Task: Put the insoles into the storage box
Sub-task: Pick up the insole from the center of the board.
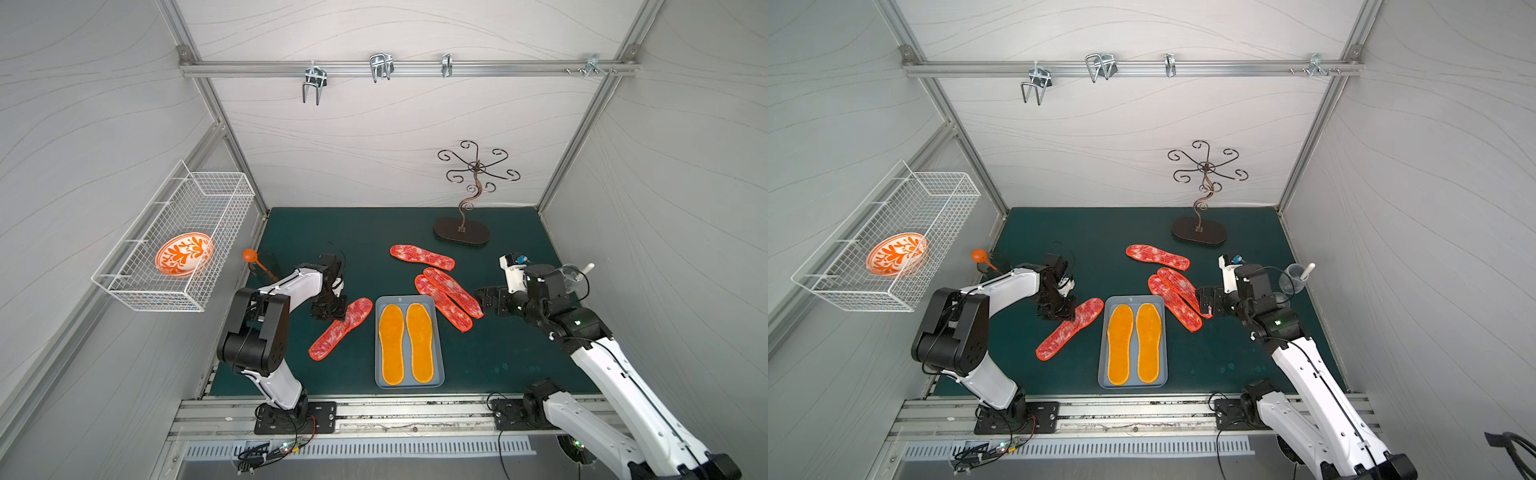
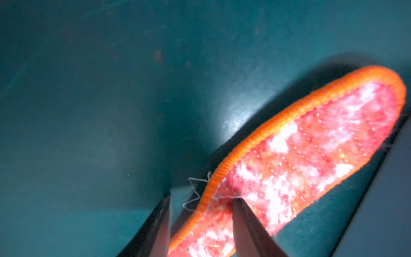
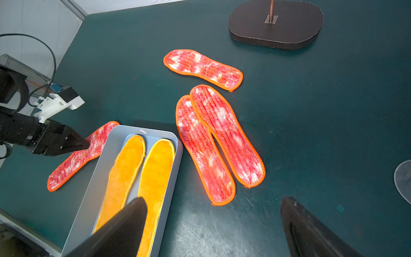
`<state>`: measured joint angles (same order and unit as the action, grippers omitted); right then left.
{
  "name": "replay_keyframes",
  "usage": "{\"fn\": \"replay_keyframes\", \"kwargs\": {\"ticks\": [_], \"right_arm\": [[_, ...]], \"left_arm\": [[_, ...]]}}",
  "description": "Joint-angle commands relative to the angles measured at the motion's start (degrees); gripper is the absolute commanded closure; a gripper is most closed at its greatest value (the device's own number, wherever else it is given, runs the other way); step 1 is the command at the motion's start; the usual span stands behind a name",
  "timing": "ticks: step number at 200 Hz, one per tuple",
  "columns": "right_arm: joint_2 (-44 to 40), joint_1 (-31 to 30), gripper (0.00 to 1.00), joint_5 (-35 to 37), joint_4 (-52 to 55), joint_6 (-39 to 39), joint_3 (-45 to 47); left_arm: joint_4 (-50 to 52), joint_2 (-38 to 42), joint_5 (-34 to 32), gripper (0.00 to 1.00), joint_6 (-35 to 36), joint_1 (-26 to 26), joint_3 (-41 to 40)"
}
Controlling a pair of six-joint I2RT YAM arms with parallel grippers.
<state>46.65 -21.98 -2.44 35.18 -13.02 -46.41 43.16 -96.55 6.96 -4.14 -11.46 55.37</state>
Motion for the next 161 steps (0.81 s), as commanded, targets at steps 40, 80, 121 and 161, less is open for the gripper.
{"fn": "replay_keyframes", "kwargs": {"ticks": [40, 80, 121, 161], "right_arm": [[-0.2, 0.4, 0.01, -0.7, 0.0, 0.1, 0.2], [-0.1, 0.5, 0.01, -1.4, -0.2, -0.2, 0.2], [0.2, 0.5, 0.01, -4.2, -1.6, -2.6, 0.4], [0.6, 0.5, 0.01, -12.4, -7.5, -11.1, 2.3]], "left_arm": [[0.9, -5.8, -2.7, 0.68, 0.0, -4.3, 2.1], [2.4, -5.5, -4.0, 0.95, 0.3, -4.7, 3.3], [4.3, 0.8, -3.3, 1.0, -1.6, -4.2, 5.7], [0.8, 11.9, 2.4, 1.0, -8.9, -0.6, 5.7]]}}
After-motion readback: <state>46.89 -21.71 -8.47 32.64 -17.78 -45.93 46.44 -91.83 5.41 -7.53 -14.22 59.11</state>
